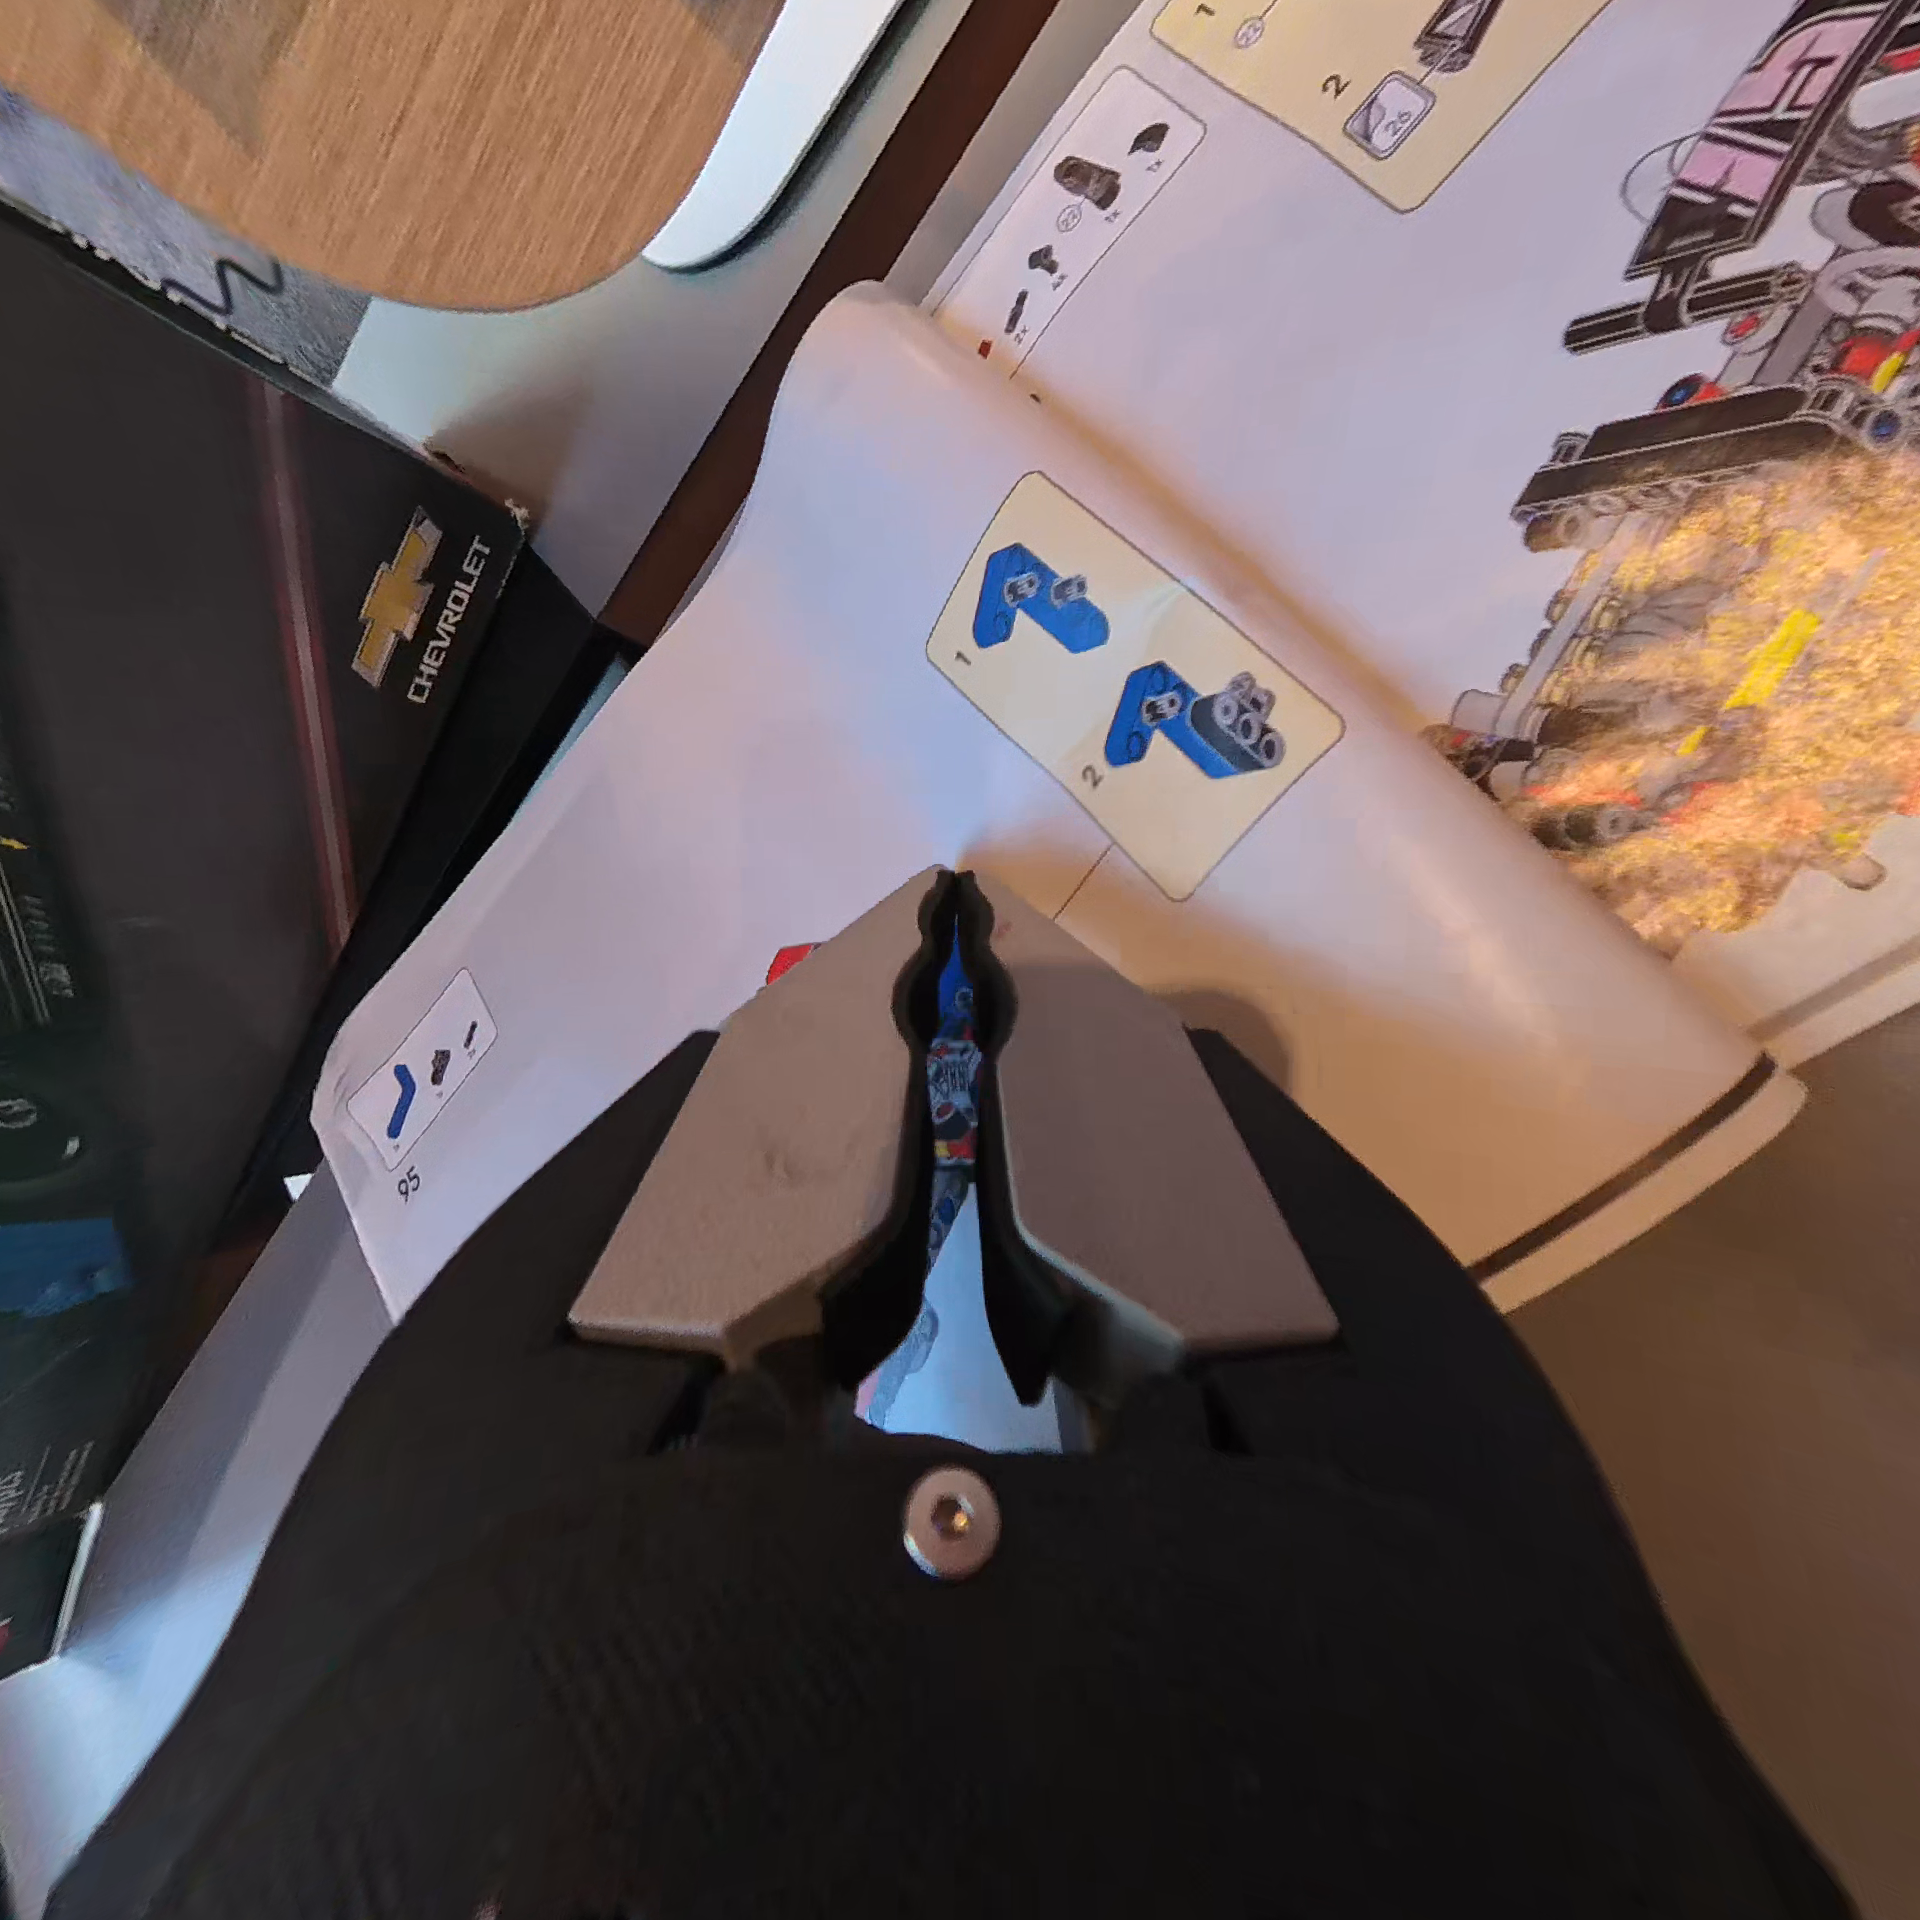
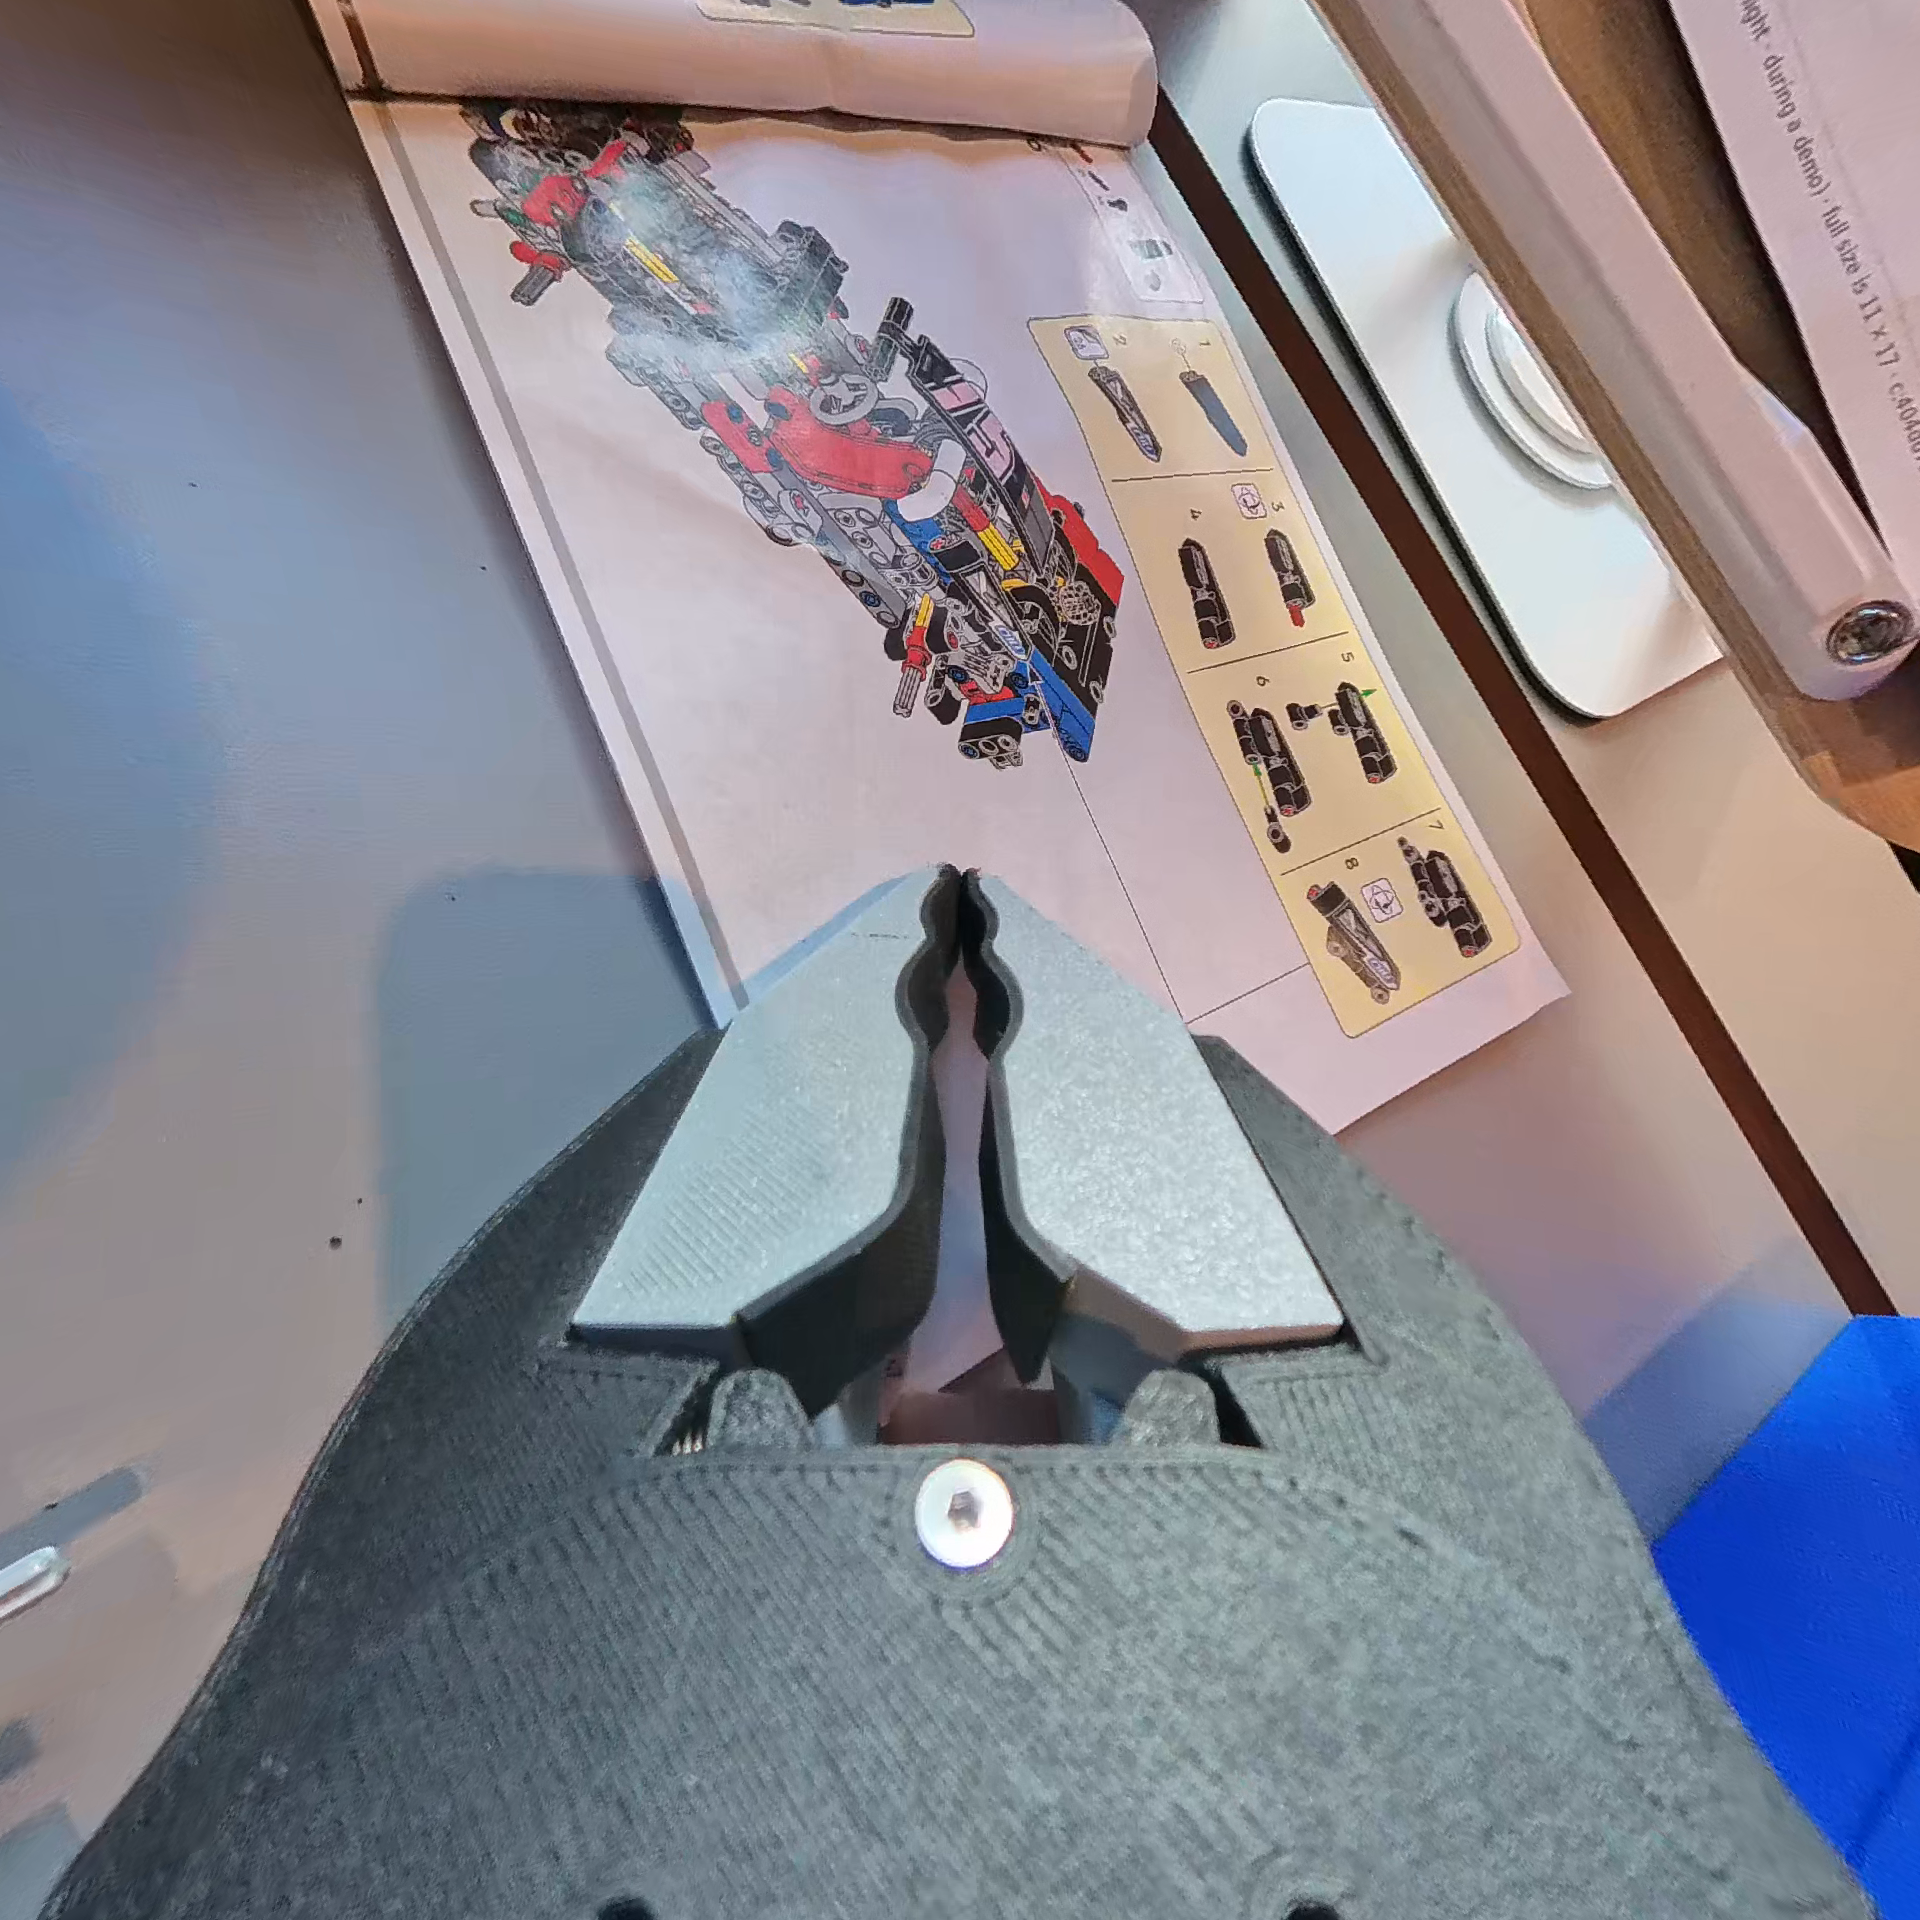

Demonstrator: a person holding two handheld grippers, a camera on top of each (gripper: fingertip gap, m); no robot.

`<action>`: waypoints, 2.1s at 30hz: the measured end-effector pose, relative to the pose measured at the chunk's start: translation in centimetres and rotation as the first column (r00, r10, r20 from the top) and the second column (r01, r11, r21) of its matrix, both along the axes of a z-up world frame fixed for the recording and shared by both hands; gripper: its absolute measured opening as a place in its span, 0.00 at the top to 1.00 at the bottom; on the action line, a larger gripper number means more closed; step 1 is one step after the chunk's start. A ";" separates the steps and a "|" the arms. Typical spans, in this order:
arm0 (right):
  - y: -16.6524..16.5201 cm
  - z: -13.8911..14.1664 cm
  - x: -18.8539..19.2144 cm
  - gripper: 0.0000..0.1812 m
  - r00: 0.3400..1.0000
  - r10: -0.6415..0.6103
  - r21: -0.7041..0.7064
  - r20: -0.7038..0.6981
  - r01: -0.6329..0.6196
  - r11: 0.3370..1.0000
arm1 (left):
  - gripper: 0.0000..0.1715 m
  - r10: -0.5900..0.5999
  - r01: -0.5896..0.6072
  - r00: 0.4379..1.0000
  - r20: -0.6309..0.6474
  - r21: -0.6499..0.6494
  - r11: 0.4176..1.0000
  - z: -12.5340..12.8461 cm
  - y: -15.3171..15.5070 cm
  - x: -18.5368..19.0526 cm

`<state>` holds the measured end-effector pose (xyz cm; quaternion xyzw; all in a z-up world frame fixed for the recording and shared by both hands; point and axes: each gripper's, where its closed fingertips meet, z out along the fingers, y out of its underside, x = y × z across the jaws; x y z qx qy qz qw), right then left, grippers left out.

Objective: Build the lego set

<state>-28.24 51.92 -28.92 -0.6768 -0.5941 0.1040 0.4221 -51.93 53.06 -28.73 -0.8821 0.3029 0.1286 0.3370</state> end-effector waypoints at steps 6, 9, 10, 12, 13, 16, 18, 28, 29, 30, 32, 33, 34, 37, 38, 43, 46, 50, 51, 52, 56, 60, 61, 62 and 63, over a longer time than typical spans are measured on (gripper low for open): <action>0.0 0.0 0.1 1.00 1.000 0.003 -0.012 -0.006 -0.003 1.000 | 1.00 0.029 -0.029 1.000 0.006 -0.003 1.000 0.0 -0.2 -0.4; 0.0 0.0 0.1 1.00 1.000 0.002 -0.021 -0.011 -0.002 1.000 | 1.00 0.055 -0.055 0.998 0.000 -0.001 0.998 0.1 -0.1 -0.5; 0.0 0.0 0.1 1.00 1.000 0.002 -0.024 -0.014 -0.002 1.000 | 1.00 0.060 -0.060 0.998 0.002 0.003 0.998 0.3 -0.2 -0.6; 0.0 0.1 0.1 1.00 1.000 0.002 -0.024 -0.016 -0.003 1.000 | 1.00 0.081 -0.081 0.997 0.009 0.010 0.997 1.2 -0.8 -1.1; 0.0 0.1 0.1 1.00 1.000 0.002 -0.021 -0.015 -0.003 1.000 | 1.00 0.090 -0.091 0.996 0.025 0.012 0.996 2.0 -1.3 -1.5; 0.0 0.1 0.1 1.00 1.000 0.002 -0.016 -0.012 -0.002 1.000 | 1.00 0.147 -0.148 0.988 0.039 0.022 0.989 4.3 -3.3 -3.8; 0.0 0.1 0.1 1.00 1.000 0.002 -0.007 -0.009 -0.002 1.000 | 1.00 0.176 -0.177 0.983 0.051 0.036 0.983 5.4 -4.7 -5.2; 0.0 0.1 0.1 1.00 1.000 0.001 0.001 -0.006 -0.001 1.000 | 0.87 -0.044 0.032 0.985 0.165 0.073 0.997 4.3 4.1 9.0; 0.0 0.1 0.1 1.00 1.000 0.001 0.001 -0.006 -0.001 1.000 | 0.84 -0.034 0.028 0.993 0.111 0.051 0.998 3.3 5.1 9.3; 0.0 0.1 0.1 1.00 1.000 0.002 0.001 -0.006 -0.002 1.000 | 0.84 -0.007 0.005 0.999 0.054 0.044 0.999 2.6 6.0 8.8; 0.0 0.1 0.1 1.00 1.000 0.002 -0.004 -0.008 -0.002 1.000 | 0.97 0.035 -0.029 0.997 -0.075 0.074 0.997 2.0 7.4 6.7; 0.0 0.1 0.1 1.00 1.000 0.002 -0.010 -0.010 -0.002 1.000 | 0.99 0.059 -0.047 0.988 -0.140 0.088 0.995 1.8 7.8 5.3; 0.0 0.1 0.1 1.00 1.000 0.003 -0.017 -0.013 -0.003 1.000 | 0.99 0.043 -0.028 0.986 -0.162 0.096 0.995 1.7 8.0 4.7; 0.0 0.1 0.1 1.00 1.000 0.003 -0.031 -0.019 -0.004 0.999 | 1.00 0.061 -0.033 0.963 -0.263 0.108 0.994 1.7 7.9 2.4; 0.0 0.1 0.1 1.00 1.000 0.003 -0.032 -0.019 -0.004 0.999 | 1.00 0.067 -0.041 0.957 -0.283 0.100 0.994 1.3 7.9 1.5; 0.0 0.1 0.1 1.00 1.000 0.003 -0.031 -0.018 -0.004 1.000 | 1.00 0.037 -0.024 0.987 -0.159 0.086 0.996 0.1 7.7 0.9; 0.0 0.1 0.1 1.00 1.000 0.003 -0.040 -0.022 -0.004 0.999 | 1.00 0.015 -0.006 0.995 -0.103 0.095 0.995 0.0 7.6 0.7; 0.0 0.1 0.1 1.00 1.000 0.004 -0.043 -0.024 -0.005 0.999 | 1.00 -0.005 0.038 0.978 -0.207 0.156 0.987 0.0 7.4 0.3; 0.0 0.1 0.1 1.00 1.000 0.004 -0.043 -0.024 -0.005 0.999 | 1.00 -0.004 0.039 0.976 -0.216 0.158 0.987 0.0 7.4 0.3; 0.0 0.1 0.1 1.00 1.000 0.004 -0.044 -0.024 -0.005 0.999 | 1.00 0.000 0.032 0.980 -0.198 0.157 0.987 0.0 7.4 0.3; 0.0 0.1 0.1 1.00 1.000 0.005 -0.045 -0.025 -0.006 0.999 | 1.00 0.015 0.002 0.994 -0.110 0.149 0.989 0.0 7.4 0.2; 0.0 0.1 0.1 1.00 1.000 0.006 -0.037 -0.023 -0.006 0.999 | 1.00 0.059 -0.051 0.994 -0.087 0.086 0.995 0.2 7.0 0.2; 0.0 0.1 0.1 1.00 1.000 0.004 -0.033 -0.022 -0.005 0.999 | 1.00 0.062 -0.058 0.993 -0.096 0.048 0.997 0.7 6.4 0.1; 0.1 0.1 0.1 1.00 1.000 0.002 -0.027 -0.018 -0.003 1.000 | 1.00 0.061 -0.058 0.994 -0.094 0.033 0.998 1.8 5.6 0.0; 0.1 0.1 0.2 1.00 1.000 0.001 -0.017 -0.013 -0.001 1.000 | 1.00 0.067 -0.063 0.995 -0.079 0.043 0.997 3.5 4.6 -0.1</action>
